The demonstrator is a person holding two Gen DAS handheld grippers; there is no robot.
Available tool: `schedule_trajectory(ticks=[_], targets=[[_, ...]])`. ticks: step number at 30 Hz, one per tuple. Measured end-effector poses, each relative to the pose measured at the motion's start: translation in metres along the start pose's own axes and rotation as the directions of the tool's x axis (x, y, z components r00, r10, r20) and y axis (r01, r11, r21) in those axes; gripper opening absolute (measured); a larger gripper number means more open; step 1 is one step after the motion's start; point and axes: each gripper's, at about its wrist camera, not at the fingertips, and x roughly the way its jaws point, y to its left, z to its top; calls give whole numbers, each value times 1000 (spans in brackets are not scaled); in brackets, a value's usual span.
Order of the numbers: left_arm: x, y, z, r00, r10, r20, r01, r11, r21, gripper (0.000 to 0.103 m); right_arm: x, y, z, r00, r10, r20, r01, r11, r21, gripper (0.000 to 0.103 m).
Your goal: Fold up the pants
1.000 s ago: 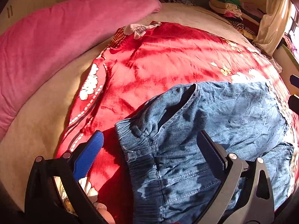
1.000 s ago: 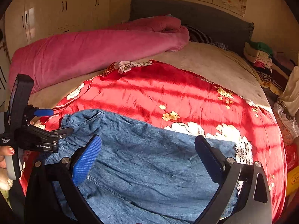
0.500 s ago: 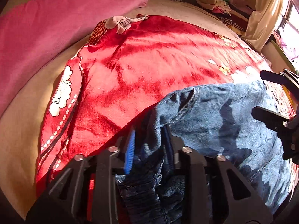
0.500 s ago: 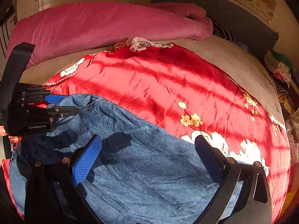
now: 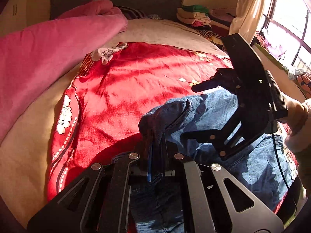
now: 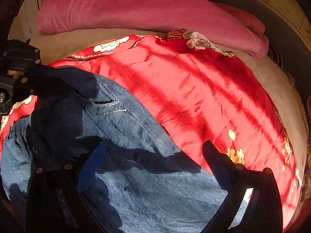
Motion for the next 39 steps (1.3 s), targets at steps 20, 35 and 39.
schedule_trajectory(ticks=[20,35,39], targets=[[-76,-66,-75,999,-38,0,38,995,89,1,-135,119,-101,986,86,140,-114,972,206,10],[-83,-89,-147,988,45,-147,-41,999,33,7,-117,186,-155,990,89,108,-121,933,338,19],[-87,-90,-149,988,40,-151,-37,999,21,11,-122,192,-156,985,120,123,-156,925,346,37]])
